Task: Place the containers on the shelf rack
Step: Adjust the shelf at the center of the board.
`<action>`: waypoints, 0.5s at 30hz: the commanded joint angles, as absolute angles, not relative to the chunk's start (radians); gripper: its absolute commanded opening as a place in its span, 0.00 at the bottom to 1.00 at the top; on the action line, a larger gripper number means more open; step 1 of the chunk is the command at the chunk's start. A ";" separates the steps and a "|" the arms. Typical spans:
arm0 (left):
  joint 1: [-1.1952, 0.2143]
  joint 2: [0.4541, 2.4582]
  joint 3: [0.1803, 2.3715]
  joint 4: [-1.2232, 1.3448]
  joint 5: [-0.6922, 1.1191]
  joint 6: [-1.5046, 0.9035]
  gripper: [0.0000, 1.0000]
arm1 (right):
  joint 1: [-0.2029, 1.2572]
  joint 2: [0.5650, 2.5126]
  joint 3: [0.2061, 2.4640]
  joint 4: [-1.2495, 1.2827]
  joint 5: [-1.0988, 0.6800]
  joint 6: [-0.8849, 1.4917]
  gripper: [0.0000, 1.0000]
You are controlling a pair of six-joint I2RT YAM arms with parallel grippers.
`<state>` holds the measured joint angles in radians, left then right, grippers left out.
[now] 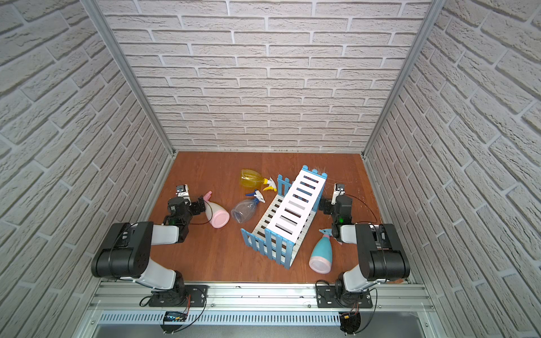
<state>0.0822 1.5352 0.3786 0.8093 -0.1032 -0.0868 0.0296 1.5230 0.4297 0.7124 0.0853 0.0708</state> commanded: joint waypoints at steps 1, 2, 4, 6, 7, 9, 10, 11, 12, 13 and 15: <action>0.087 1.483 0.437 0.719 -0.100 -0.084 0.98 | 0.035 1.422 0.544 0.508 0.135 0.108 0.99; 0.085 1.445 0.467 0.627 -0.109 -0.089 0.99 | 0.035 1.392 0.566 0.431 0.144 0.137 0.98; 0.078 1.361 0.501 0.493 -0.123 -0.101 0.98 | 0.035 1.316 0.580 0.330 0.125 0.177 0.95; 0.056 1.261 0.494 0.453 -0.131 -0.104 0.98 | 0.036 1.227 0.580 0.275 0.089 0.211 0.94; 0.045 1.217 0.493 0.430 -0.128 -0.105 0.98 | 0.036 1.184 0.583 0.235 0.079 0.225 0.94; 0.015 1.123 0.509 0.350 -0.140 -0.115 0.98 | 0.036 1.088 0.597 0.146 0.075 0.239 0.94; -0.005 1.083 0.517 0.320 -0.148 -0.124 0.98 | 0.036 1.045 0.607 0.098 0.073 0.241 0.94; -0.022 1.043 0.532 0.276 -0.153 -0.136 0.98 | 0.036 1.009 0.617 0.045 0.070 0.246 0.93; -0.045 1.016 0.547 0.243 -0.149 -0.145 0.98 | 0.036 0.978 0.623 -0.017 0.070 0.256 0.93; -0.073 0.996 0.562 0.208 -0.143 -0.155 0.98 | 0.036 0.953 0.628 -0.059 0.071 0.271 0.91; -0.164 0.981 0.607 0.127 -0.134 -0.159 0.99 | 0.037 0.912 0.628 -0.132 0.052 0.300 0.87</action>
<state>-0.0887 0.9924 0.5591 0.2779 -0.1360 -0.1337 0.0311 0.9463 0.6163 0.0513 0.0757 0.2409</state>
